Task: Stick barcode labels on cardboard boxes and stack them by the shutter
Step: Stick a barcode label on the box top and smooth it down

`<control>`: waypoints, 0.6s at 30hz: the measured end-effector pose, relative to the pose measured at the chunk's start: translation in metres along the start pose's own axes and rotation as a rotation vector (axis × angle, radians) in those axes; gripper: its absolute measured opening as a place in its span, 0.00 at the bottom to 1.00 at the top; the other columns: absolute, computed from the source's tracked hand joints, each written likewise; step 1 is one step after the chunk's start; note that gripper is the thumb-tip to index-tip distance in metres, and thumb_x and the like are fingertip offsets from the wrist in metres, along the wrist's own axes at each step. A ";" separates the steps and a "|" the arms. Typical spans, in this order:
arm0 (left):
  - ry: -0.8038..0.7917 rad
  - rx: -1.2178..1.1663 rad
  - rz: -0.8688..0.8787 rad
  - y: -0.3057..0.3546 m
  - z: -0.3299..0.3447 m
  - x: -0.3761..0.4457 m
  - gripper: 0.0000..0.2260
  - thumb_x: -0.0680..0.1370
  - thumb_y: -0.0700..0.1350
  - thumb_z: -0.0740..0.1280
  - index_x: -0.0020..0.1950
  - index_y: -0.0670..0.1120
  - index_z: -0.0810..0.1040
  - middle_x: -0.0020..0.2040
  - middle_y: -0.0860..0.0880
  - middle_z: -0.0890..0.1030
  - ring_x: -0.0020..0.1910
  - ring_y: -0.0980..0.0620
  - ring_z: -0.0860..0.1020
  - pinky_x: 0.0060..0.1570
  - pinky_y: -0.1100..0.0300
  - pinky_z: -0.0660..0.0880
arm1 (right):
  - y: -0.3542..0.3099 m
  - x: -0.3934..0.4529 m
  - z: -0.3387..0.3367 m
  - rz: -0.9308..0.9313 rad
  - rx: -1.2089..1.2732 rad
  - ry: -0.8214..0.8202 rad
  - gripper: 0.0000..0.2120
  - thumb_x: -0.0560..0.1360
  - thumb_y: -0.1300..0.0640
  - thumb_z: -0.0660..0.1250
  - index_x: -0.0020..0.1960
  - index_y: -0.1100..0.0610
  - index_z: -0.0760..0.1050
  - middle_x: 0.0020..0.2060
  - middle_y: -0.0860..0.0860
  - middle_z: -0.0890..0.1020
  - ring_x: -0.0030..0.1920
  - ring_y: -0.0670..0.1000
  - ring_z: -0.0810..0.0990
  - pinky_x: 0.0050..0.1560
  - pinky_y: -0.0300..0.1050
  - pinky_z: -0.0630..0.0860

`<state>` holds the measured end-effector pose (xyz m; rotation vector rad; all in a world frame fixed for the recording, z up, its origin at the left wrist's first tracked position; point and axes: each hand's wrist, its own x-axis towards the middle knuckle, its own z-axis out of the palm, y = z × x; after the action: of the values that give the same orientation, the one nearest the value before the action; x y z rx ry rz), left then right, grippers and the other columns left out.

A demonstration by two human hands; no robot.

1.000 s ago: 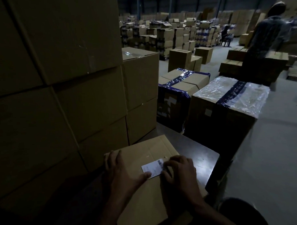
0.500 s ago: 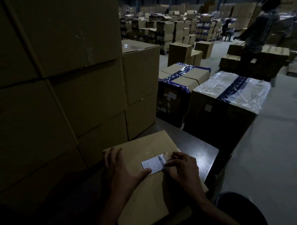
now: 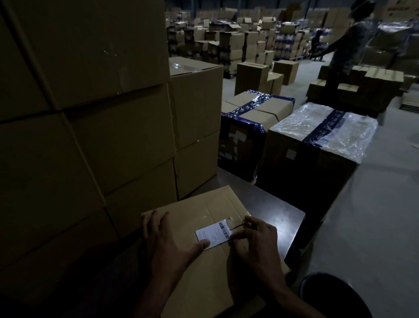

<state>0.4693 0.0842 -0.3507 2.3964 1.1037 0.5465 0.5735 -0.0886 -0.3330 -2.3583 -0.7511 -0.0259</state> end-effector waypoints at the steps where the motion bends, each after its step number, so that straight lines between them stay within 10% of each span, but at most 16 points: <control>1: -0.009 0.007 -0.003 0.000 -0.001 0.001 0.57 0.56 0.77 0.69 0.77 0.49 0.61 0.80 0.49 0.54 0.79 0.49 0.45 0.73 0.45 0.59 | 0.000 0.000 0.000 0.006 0.002 -0.001 0.08 0.71 0.53 0.73 0.49 0.45 0.83 0.66 0.48 0.73 0.67 0.48 0.64 0.57 0.25 0.54; 5: -0.014 0.026 -0.001 0.000 -0.003 0.001 0.60 0.51 0.82 0.56 0.76 0.48 0.61 0.79 0.48 0.55 0.79 0.47 0.46 0.73 0.46 0.58 | -0.001 -0.002 -0.001 -0.005 -0.005 0.014 0.10 0.73 0.55 0.71 0.54 0.47 0.82 0.67 0.47 0.71 0.68 0.49 0.63 0.57 0.27 0.54; 18: -0.021 0.006 0.017 -0.001 0.000 0.000 0.58 0.53 0.81 0.57 0.76 0.48 0.64 0.79 0.49 0.57 0.79 0.48 0.47 0.74 0.45 0.60 | 0.002 0.005 0.003 0.019 -0.023 -0.009 0.11 0.73 0.50 0.71 0.56 0.44 0.81 0.68 0.45 0.70 0.69 0.49 0.62 0.66 0.50 0.63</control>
<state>0.4688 0.0853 -0.3515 2.4136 1.0779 0.5229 0.5775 -0.0852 -0.3358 -2.3888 -0.7359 -0.0163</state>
